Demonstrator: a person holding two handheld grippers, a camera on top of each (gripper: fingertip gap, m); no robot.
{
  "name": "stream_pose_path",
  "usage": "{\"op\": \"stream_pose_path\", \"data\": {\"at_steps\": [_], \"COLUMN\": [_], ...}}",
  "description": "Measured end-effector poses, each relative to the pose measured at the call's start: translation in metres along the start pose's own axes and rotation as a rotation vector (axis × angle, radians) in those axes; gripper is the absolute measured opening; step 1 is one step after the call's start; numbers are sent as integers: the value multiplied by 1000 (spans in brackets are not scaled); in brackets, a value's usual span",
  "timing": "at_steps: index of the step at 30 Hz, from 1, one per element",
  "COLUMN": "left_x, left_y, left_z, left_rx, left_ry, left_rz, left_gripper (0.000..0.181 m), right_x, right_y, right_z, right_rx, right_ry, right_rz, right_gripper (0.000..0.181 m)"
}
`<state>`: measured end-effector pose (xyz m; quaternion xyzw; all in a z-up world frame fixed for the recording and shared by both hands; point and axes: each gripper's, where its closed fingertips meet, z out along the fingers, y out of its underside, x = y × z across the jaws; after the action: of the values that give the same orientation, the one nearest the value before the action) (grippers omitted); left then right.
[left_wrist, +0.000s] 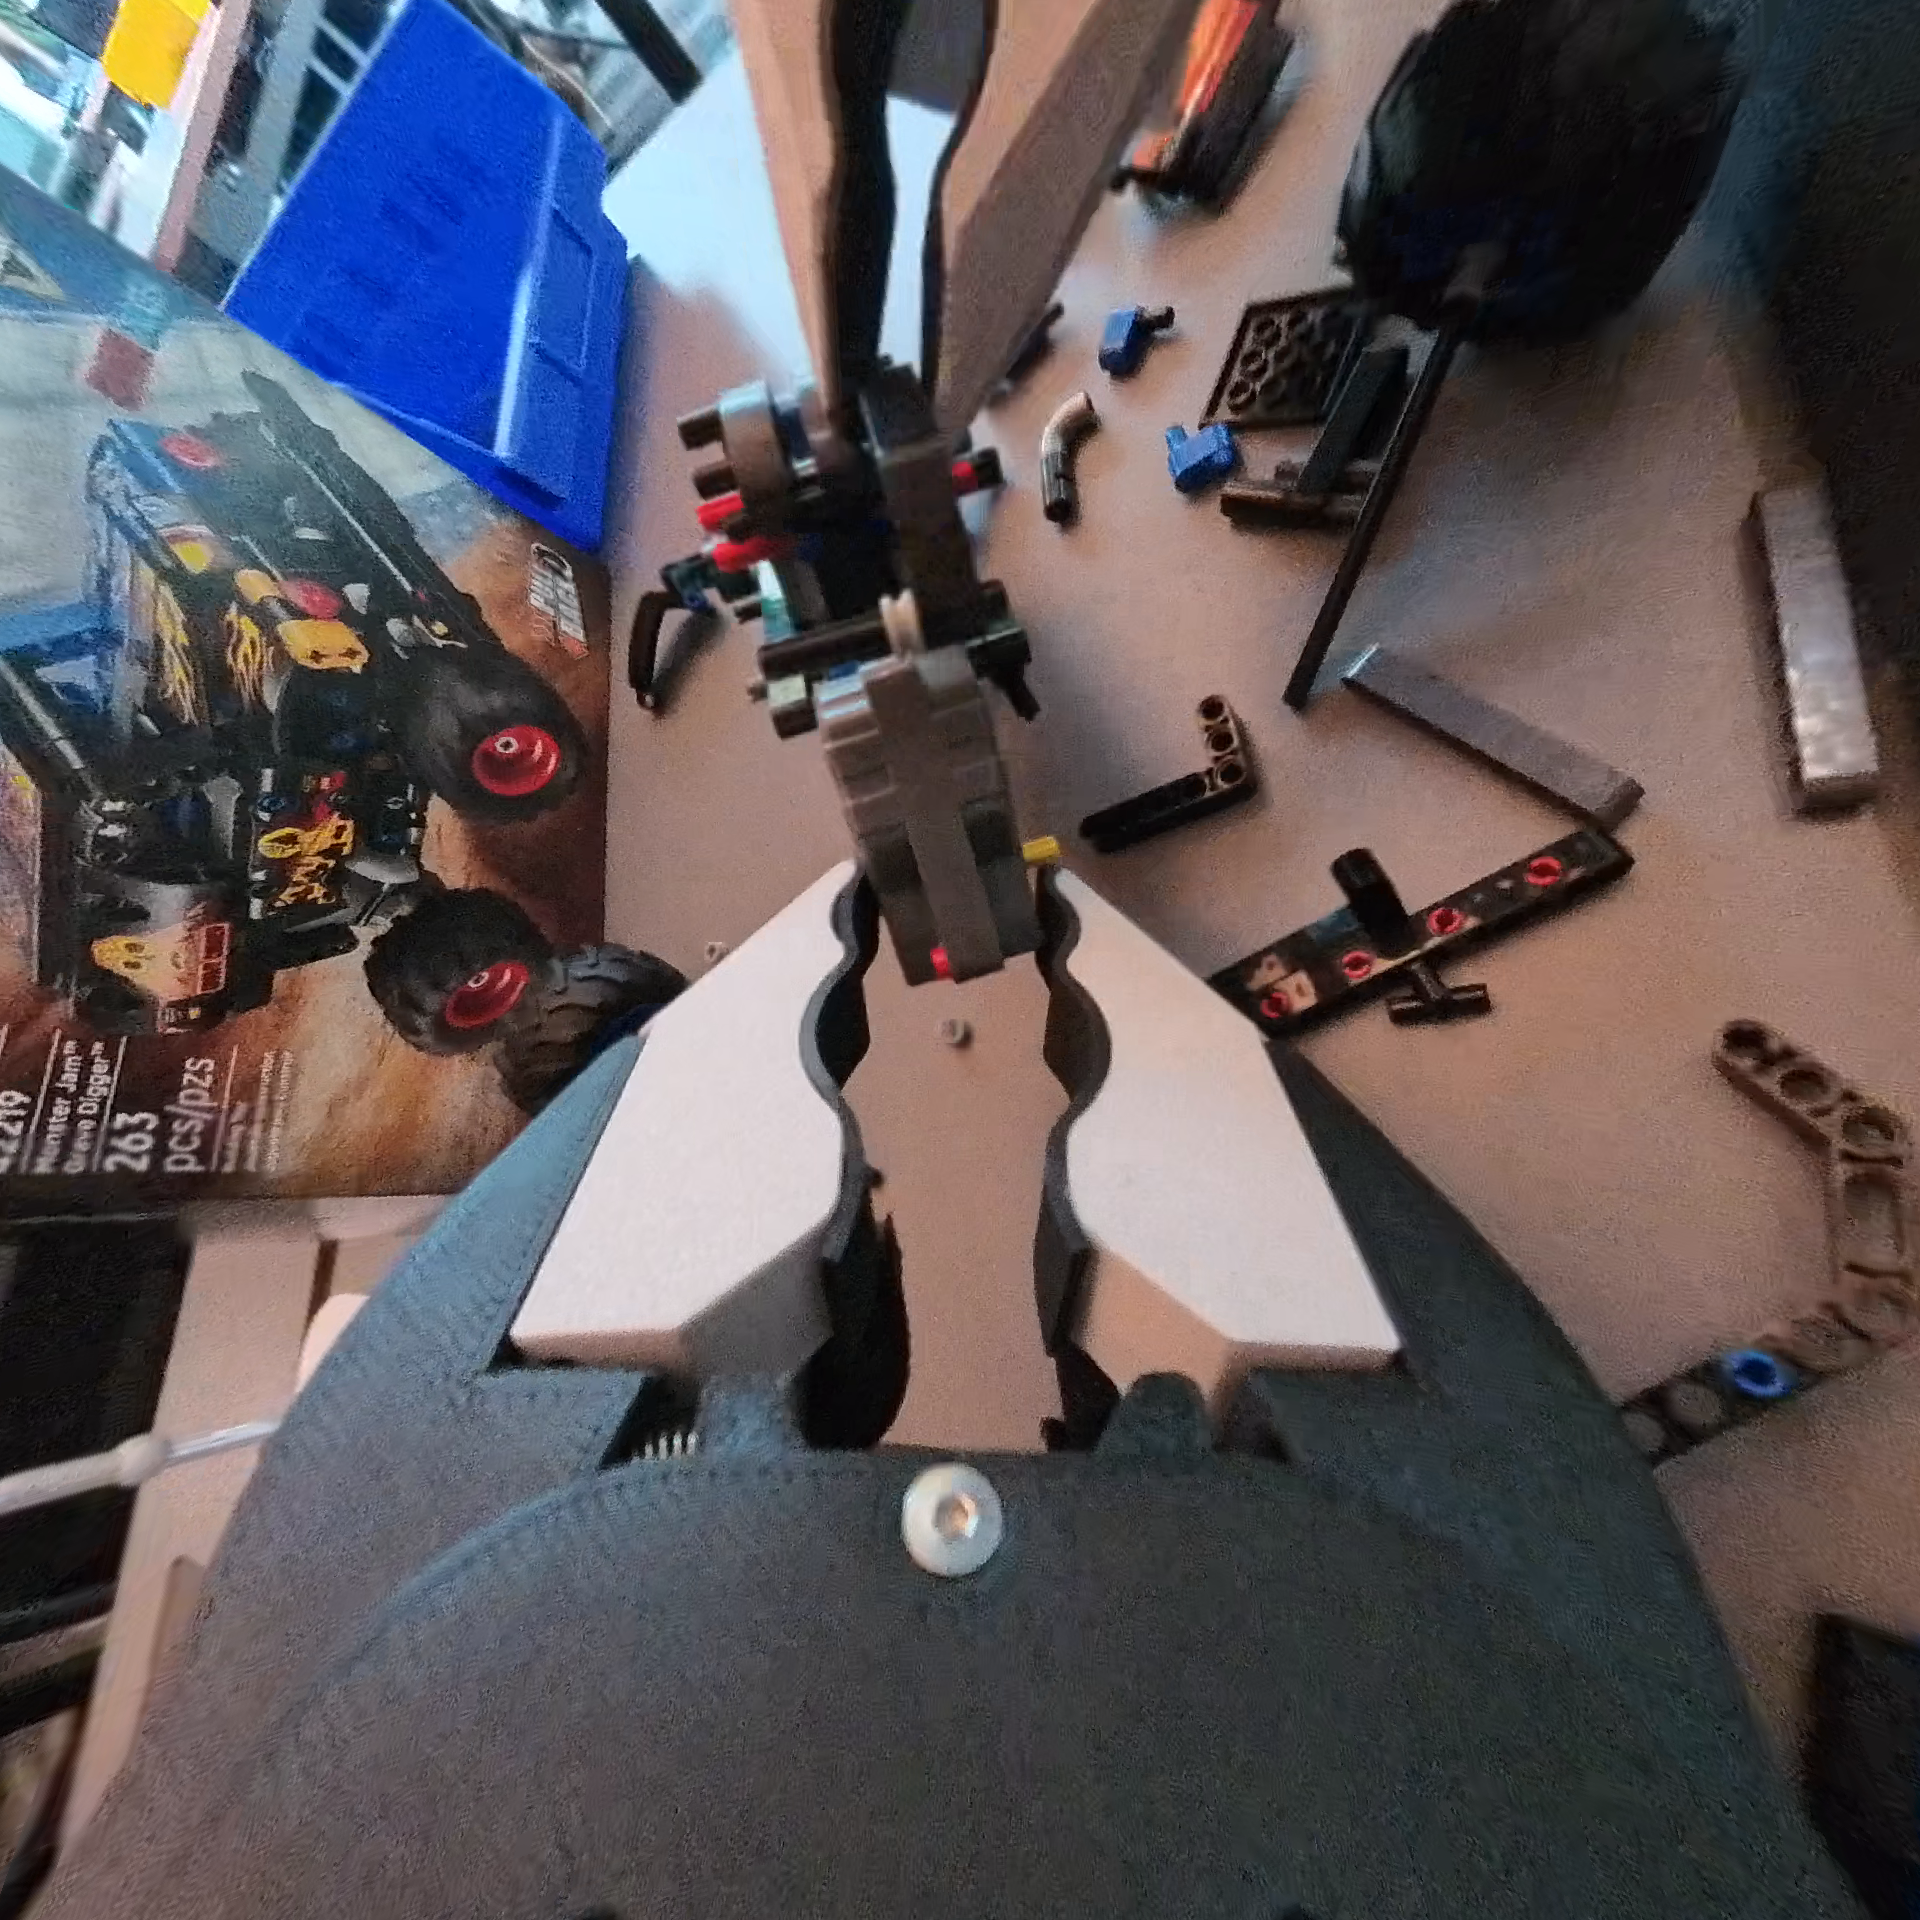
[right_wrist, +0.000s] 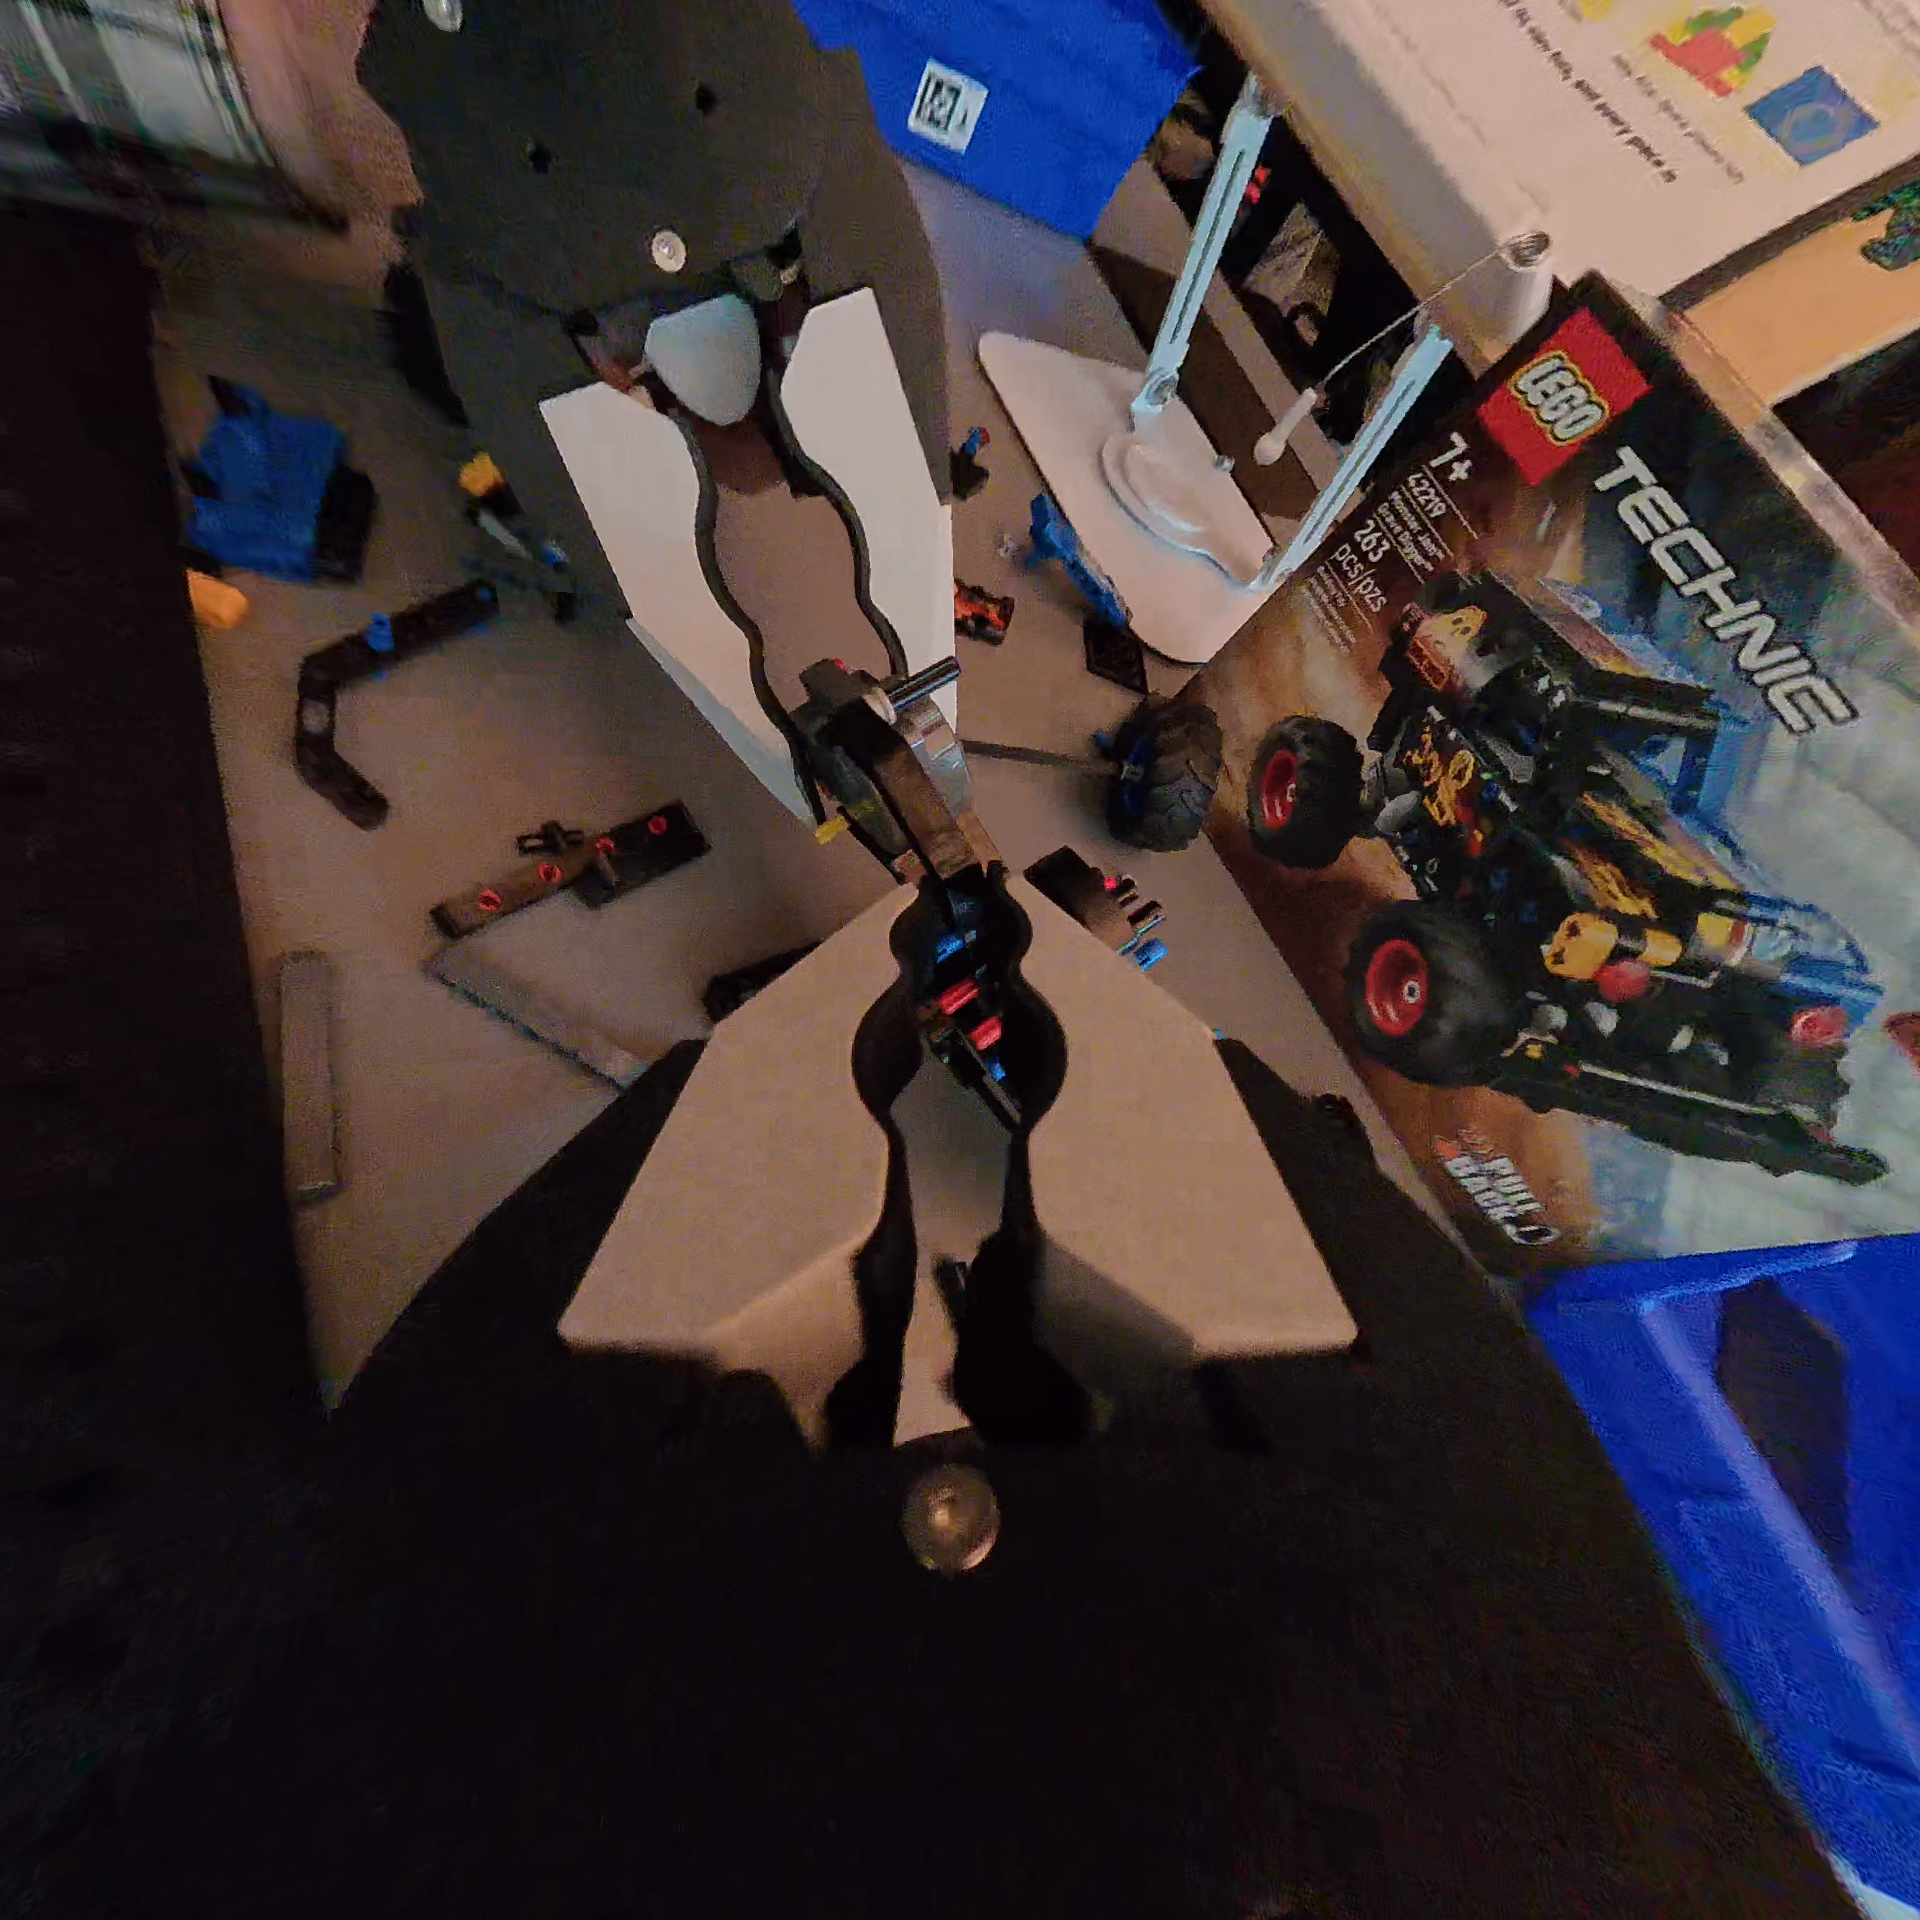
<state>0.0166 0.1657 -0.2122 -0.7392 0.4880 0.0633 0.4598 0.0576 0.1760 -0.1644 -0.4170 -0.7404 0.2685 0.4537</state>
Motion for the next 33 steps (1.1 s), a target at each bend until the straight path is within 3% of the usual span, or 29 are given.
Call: {"op": "stream_pose_path", "data": {"at_steps": [4, 9, 14, 18, 21, 27, 28, 33], "left_x": [1, 10, 2, 3, 0, -11, -14, -19], "left_y": [-1, -1, -9, -7, -1, -9, -12, -1], "left_z": [2, -4, -17, 3, 11, 0, -3, -3], "left_rx": [36, 55, 125, 87, 67, 192, 219, 230], "left_ry": [44, 125, 158, 131, 141, 183, 195, 241], "left_rz": [-72, -135, -257, -262, -320, -477, -516, -691], "left_gripper": [28, 29, 52, 49, 30, 24, 24, 24], "right_x": [4, 1, 2, -6, -6, 9, 13, 26], "right_y": [3, -3, 0, -5, -2, -3, -4, -19], "right_z": [-3, 2, 9, 16, 22, 16, 14, -5], "right_rx": [90, 97, 72, 76, 48, 88, 101, 221], "right_ry": [-51, -66, -45, -84, -73, -16, -2, 21], "right_rz": [178, 186, 181, 151, 138, 215, 242, 305], "right_gripper": [6, 7, 7, 7, 7, 7, 0, 0]}}
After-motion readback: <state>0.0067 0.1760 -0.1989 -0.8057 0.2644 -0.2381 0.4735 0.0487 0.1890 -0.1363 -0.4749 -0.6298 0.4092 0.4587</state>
